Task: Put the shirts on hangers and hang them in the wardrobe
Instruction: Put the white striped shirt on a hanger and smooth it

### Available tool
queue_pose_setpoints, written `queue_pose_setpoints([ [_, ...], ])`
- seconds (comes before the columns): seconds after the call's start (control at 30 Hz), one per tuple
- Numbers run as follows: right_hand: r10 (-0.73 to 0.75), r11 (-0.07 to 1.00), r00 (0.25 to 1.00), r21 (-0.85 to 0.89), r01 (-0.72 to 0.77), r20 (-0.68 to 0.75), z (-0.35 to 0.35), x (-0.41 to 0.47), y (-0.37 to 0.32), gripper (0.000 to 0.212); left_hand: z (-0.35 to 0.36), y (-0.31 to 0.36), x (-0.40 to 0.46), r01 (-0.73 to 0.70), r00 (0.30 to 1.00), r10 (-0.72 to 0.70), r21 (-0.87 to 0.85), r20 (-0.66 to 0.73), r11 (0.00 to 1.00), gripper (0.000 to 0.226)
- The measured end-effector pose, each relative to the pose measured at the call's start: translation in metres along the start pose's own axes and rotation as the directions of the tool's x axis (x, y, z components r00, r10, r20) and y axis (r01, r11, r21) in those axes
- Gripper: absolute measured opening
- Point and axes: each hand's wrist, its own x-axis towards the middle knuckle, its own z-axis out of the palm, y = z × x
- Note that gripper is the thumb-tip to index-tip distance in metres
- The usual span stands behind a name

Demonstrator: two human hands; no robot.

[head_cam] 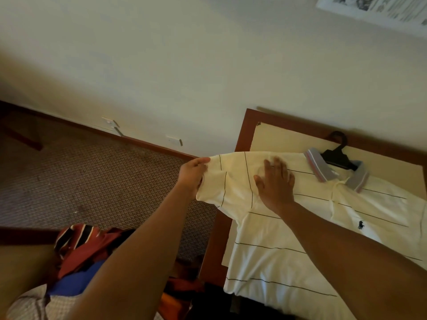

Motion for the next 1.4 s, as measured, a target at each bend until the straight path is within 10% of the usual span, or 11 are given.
queue_pose_setpoints([
  [0.2,-0.037,0.999,0.998,0.028,0.039,-0.056,-0.004,-0.003,0.016,0.064,0.021,-0.002,0.006,-0.107,0.865,0.387,0.637,-0.319,0.763,0.050],
  [0.3,0.028,1.000,0.995,-0.004,-0.028,-0.095,0.001,-0.014,0.033,0.064,0.057,-0.013,-0.006,-0.306,0.856,0.513,0.863,0.065,0.402,0.056],
  [0.43,0.111,0.994,0.990,0.016,-0.110,-0.087,0.004,-0.030,0.067,0.063,0.096,-0.041,-0.010,-0.521,0.792,0.309,0.847,0.527,-0.109,0.061],
  [0.6,0.151,0.985,0.974,0.114,-0.133,-0.171,-0.009,-0.039,0.118,0.057,0.147,-0.049,-0.026,-0.298,0.890,0.363,0.954,0.277,0.003,0.063],
  [0.93,0.022,0.998,0.982,0.057,-0.011,-0.188,-0.056,0.026,0.232,0.050,0.309,-0.090,-0.065,-0.455,0.820,0.395,0.890,0.414,0.012,0.074],
  [1.17,-0.205,0.976,0.978,-0.069,0.207,0.025,-0.063,0.080,0.237,0.060,0.318,-0.117,-0.051,-0.378,0.819,0.464,0.926,0.337,-0.006,0.078],
  [1.4,-0.347,0.887,0.936,-0.345,0.307,-0.059,-0.072,0.098,0.242,0.047,0.316,-0.118,-0.052,-0.399,0.796,0.492,0.917,0.352,-0.011,0.079],
])
